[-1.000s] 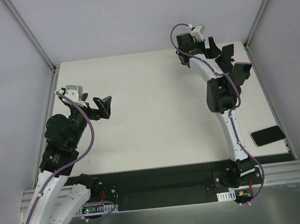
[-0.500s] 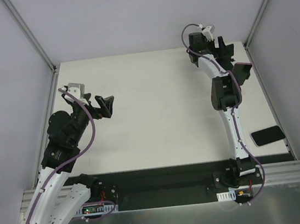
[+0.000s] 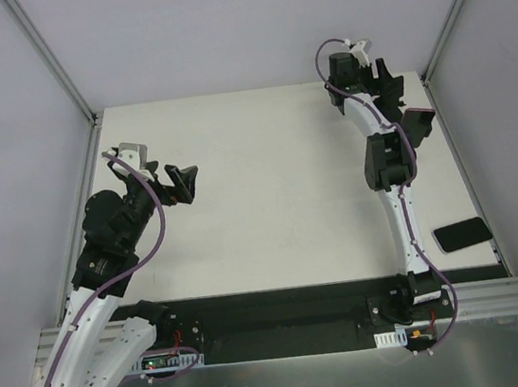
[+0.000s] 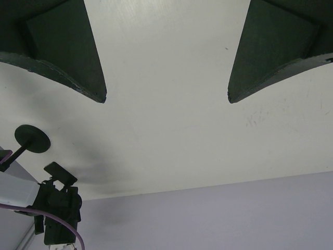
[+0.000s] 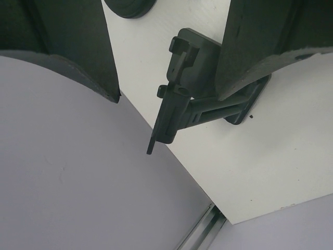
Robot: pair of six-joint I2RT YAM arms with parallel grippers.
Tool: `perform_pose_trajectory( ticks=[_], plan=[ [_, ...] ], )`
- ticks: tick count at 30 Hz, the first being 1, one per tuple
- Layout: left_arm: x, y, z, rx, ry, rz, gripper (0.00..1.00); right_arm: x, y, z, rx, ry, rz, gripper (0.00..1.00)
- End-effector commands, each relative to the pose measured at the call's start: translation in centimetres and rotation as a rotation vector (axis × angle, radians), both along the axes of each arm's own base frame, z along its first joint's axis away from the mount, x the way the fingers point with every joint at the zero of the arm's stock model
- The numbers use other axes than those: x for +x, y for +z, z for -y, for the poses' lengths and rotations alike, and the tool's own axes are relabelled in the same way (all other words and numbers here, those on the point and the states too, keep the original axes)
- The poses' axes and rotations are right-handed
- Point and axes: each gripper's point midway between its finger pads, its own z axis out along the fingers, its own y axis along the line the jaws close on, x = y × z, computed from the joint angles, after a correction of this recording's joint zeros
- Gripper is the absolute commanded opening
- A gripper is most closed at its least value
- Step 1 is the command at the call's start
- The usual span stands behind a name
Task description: Place the phone on the phone stand
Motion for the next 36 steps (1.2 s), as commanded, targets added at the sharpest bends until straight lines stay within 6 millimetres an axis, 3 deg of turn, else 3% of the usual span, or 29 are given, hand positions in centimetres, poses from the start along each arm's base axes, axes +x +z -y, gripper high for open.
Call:
perform_pose_trajectory(
  ticks=[1, 5, 11, 12, 18, 26, 32, 36],
  plan=[
    [0.3, 1.2, 0.0, -0.025, -0.001, 0.027, 0.99, 0.2, 2.1, 0.8, -0.005, -0.021, 0.056, 0.74],
    [0.3, 1.2, 0.0, -0.026, -0.001, 0.026, 0.99, 0.2, 2.1, 0.8, -0.001, -0.019, 0.058, 0.72],
    [0.3, 1.1, 0.1, -0.026, -0.005, 0.023, 0.99, 0.2, 2.0, 0.9, 0.009, -0.007, 0.053, 0.63],
    [0.3, 1.1, 0.1, -0.026, -0.004, 0.023, 0.99, 0.1, 2.0, 1.0, 0.015, -0.006, 0.056, 0.55],
    [0.3, 1.1, 0.1, -0.029, -0.005, 0.02, 0.99, 0.2, 1.5, 1.1, 0.055, 0.028, 0.045, 0.37],
    [0.5, 0.9, 0.1, -0.027, -0.004, 0.015, 0.99, 0.7, 1.0, 0.1, 0.089, 0.103, 0.027, 0.21],
    [0.5, 0.8, 0.2, -0.026, -0.005, 0.01, 0.99, 0.9, 0.6, -0.4, 0.119, 0.147, 0.033, 0.01],
    [0.4, 0.9, 0.2, -0.031, -0.011, 0.014, 0.99, 0.7, 0.3, -0.8, 0.149, 0.172, 0.045, 0.01]
  ],
)
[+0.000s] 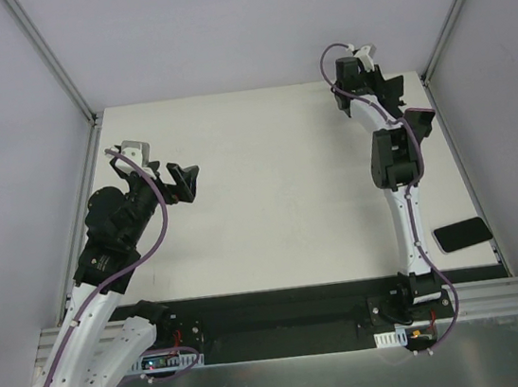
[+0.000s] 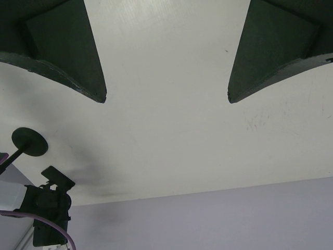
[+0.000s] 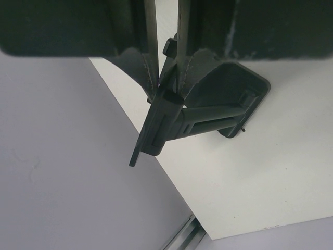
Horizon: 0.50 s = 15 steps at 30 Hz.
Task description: Place the phone on the phone stand
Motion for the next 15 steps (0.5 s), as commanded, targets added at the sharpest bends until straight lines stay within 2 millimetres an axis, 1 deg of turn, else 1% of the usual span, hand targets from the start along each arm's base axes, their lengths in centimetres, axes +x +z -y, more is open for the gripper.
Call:
perform_pose_trajectory(
  ticks=[1, 2, 3, 4, 5, 6, 7, 8, 9, 10, 11, 12, 14, 15],
  plan=[
    [-0.1, 1.7, 0.1, -0.038, -0.011, 0.04, 0.99, 0.6, 3.3, -1.7, 0.1, 0.1, 0.103, 0.01],
    [-0.1, 1.7, 0.0, -0.037, -0.008, 0.042, 0.99, 0.6, 3.3, -2.1, 0.106, 0.117, 0.104, 0.01],
    [-0.1, 1.7, 0.0, -0.038, -0.005, 0.04, 0.99, 0.4, 2.8, -2.7, 0.103, 0.13, 0.105, 0.01],
    [-0.1, 1.6, 0.0, -0.036, -0.008, 0.04, 0.99, 0.3, 4.0, -3.1, 0.102, 0.139, 0.126, 0.01],
    [-0.1, 1.6, 0.1, -0.037, -0.011, 0.037, 0.99, 0.2, 4.1, -3.5, 0.1, 0.149, 0.125, 0.01],
    [-0.2, 1.7, 0.1, -0.038, -0.013, 0.04, 0.99, 0.0, 4.0, -4.5, 0.092, 0.163, 0.117, 0.01],
    [-0.2, 1.7, 0.1, -0.039, -0.014, 0.042, 0.99, -0.3, 4.7, -4.9, 0.09, 0.167, 0.126, 0.01],
    [-0.2, 1.8, 0.1, -0.04, -0.013, 0.046, 0.99, -0.6, 4.7, -5.4, 0.091, 0.178, 0.123, 0.01],
    [-0.3, 1.9, 0.0, -0.04, -0.011, 0.046, 0.99, -1.1, 4.0, -6.5, 0.09, 0.195, 0.104, 0.01],
    [-0.2, 1.7, 0.0, -0.039, -0.008, 0.042, 0.99, -1.6, 5.0, -7.1, 0.096, 0.203, 0.121, 0.01],
    [-0.2, 1.7, 0.0, -0.041, -0.008, 0.043, 0.99, -2.0, 5.0, -7.6, 0.098, 0.21, 0.118, 0.01],
    [-0.2, 1.8, 0.0, -0.04, -0.008, 0.046, 0.99, -2.6, 4.9, -8.8, 0.101, 0.226, 0.111, 0.01],
    [-0.3, 1.7, 0.1, -0.045, -0.016, 0.041, 0.99, -4.4, 5.0, -9.7, 0.112, 0.233, 0.107, 0.01],
    [-0.3, 1.7, 0.1, -0.045, -0.016, 0.041, 0.99, -5.3, 4.8, -11.1, 0.123, 0.249, 0.1, 0.01]
  ],
)
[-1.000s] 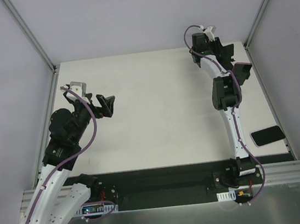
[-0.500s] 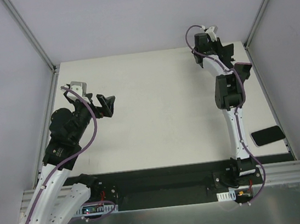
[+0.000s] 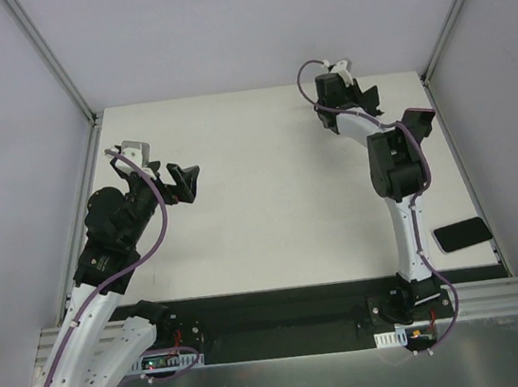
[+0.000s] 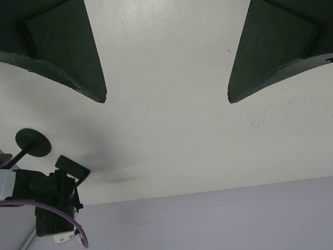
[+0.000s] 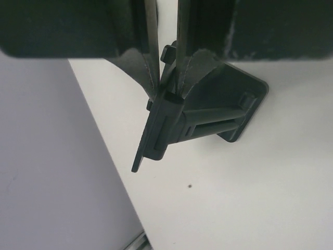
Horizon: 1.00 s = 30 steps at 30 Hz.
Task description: Place the phone on the phone stand
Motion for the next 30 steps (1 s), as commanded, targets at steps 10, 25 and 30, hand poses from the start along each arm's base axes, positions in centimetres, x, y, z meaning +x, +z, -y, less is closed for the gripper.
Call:
perform_pose_trajectory(
  ticks=[10, 25, 30],
  plan=[
    [0.1, 1.2, -0.1, -0.036, 0.003, 0.031, 0.99, -14.6, 3.8, -12.1, 0.233, 0.092, 0.026, 0.01],
    [1.4, -0.6, 0.0, -0.005, 0.023, -0.023, 0.99, -26.5, 1.8, -23.8, 0.313, 0.369, -0.192, 0.44],
    [1.5, -1.0, -0.2, 0.005, 0.035, -0.026, 0.99, -28.2, 2.6, -27.5, 0.477, 0.602, -0.272, 0.72]
  ],
)
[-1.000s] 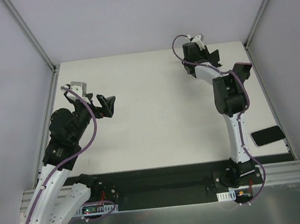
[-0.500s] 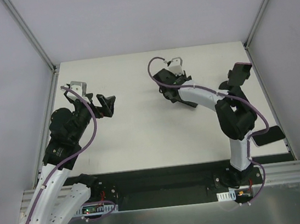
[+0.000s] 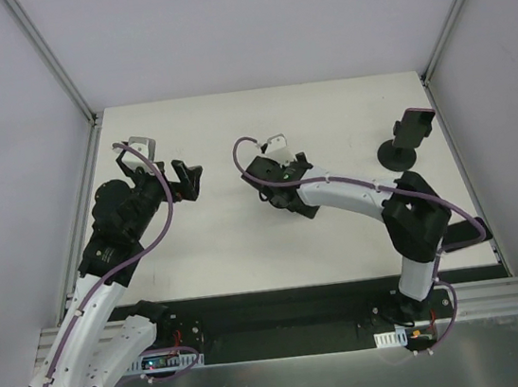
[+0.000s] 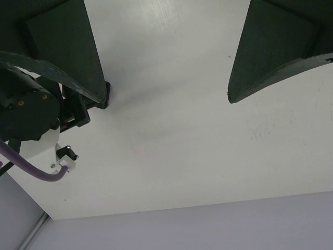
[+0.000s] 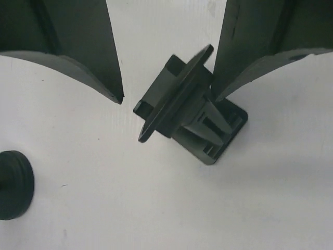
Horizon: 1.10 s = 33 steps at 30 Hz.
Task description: Place the phone on the phone stand
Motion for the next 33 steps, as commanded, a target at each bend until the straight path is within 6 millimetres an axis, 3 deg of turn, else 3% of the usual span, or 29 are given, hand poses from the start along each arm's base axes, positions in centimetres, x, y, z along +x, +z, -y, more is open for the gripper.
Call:
perform_pose_trajectory(
  ticks=[1, 2, 4, 5, 8, 9, 11, 12, 15, 19, 21, 25, 33],
  plan=[
    [0.5, 0.8, -0.5, -0.007, 0.032, 0.031, 0.99, -1.8, 3.0, -4.2, 0.262, 0.242, -0.063, 0.8],
    [0.4, 0.8, -0.4, -0.009, 0.025, 0.032, 0.99, -2.7, 2.3, -4.0, 0.261, 0.283, -0.091, 0.82],
    [0.3, 1.0, -0.4, -0.012, 0.022, 0.036, 0.99, -3.9, 4.0, -4.9, 0.36, 0.364, -0.085, 0.88],
    [0.2, 1.0, -0.4, -0.015, 0.02, 0.038, 0.99, -4.6, 3.5, -4.4, 0.352, 0.392, -0.101, 0.9],
    [0.1, 1.3, -0.3, -0.022, 0.017, 0.044, 0.99, -5.3, 6.1, -3.6, 0.447, 0.443, -0.067, 0.91],
    [0.0, 1.3, -0.2, -0.025, 0.01, 0.042, 0.99, -6.0, 5.5, -3.3, 0.479, 0.458, -0.099, 0.92],
    [0.0, 1.3, 0.0, -0.028, -0.002, 0.039, 0.99, -5.0, 6.2, -1.6, 0.551, 0.415, -0.072, 0.92],
    [-0.1, 1.4, 0.2, -0.034, -0.012, 0.038, 0.99, -5.0, 5.5, -0.9, 0.567, 0.405, -0.089, 0.91],
    [-0.2, 1.5, 0.4, -0.039, -0.021, 0.038, 0.99, -3.3, 4.8, 2.3, 0.555, 0.311, -0.076, 0.8],
    [-0.2, 1.7, 0.4, -0.04, -0.024, 0.042, 0.99, -0.9, 3.8, 5.9, 0.53, 0.2, -0.078, 0.51],
    [-0.3, 1.8, 0.4, -0.041, -0.026, 0.045, 0.99, -0.2, 2.8, 6.6, 0.531, 0.173, -0.11, 0.37],
    [-0.2, 1.7, 0.6, -0.041, -0.038, 0.038, 0.99, 1.8, 1.8, 6.9, 0.547, 0.156, -0.156, 0.27],
    [-0.2, 1.6, 0.7, -0.042, -0.041, 0.036, 0.99, 3.5, -2.3, 5.6, 0.527, 0.162, -0.251, 0.23]
  ],
)
